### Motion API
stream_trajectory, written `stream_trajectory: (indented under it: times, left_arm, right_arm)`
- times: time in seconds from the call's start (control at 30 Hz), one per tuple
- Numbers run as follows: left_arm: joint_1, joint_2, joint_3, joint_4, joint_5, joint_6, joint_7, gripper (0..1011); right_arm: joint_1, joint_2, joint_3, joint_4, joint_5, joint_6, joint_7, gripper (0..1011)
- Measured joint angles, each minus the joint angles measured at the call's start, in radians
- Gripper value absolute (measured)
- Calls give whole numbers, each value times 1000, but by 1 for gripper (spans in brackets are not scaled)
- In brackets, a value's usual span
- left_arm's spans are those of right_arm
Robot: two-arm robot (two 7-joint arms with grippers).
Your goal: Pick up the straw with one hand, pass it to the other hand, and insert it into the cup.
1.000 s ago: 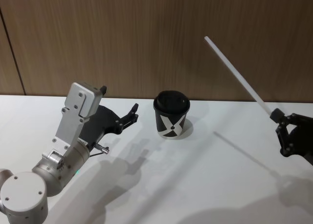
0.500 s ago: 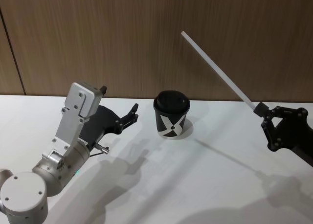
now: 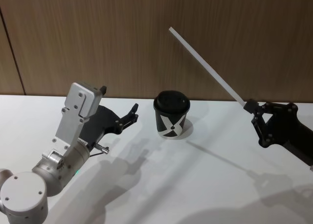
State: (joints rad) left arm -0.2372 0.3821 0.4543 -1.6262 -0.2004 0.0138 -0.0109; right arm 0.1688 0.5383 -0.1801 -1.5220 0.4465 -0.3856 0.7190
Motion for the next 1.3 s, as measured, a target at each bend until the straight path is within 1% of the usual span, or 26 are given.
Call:
stream_trajectory:
  times: [0.57,0.7,1.0,1.1,1.13,1.23,1.3]
  left_arm:
    - [0,0,0,0,0,0,-1,1002]
    - [-1,0,-1,0,-5,1,-11,1002]
    - [-14,6,-3,0,-46,6,-84,1002]
    - [-23,9,-3,-3,-73,14,-128,1002]
    - [-23,9,-3,-3,-73,14,-128,1002]
    - [-32,10,-6,-7,-110,26,-175,1002]
    - [-35,9,-9,-9,-128,32,-195,1002]
  right_arm:
    - [13,-2,-14,-1,10,12,7,0]
    - [14,-2,-14,-1,11,13,7,0]
    - [16,-3,-16,-1,13,14,8,0]
    - [16,-3,-17,-1,13,15,9,0]
    - [16,-3,-17,-1,13,15,9,0]
    - [16,-3,-17,-1,13,15,9,0]
    - [17,-3,-17,-1,13,15,9,0]
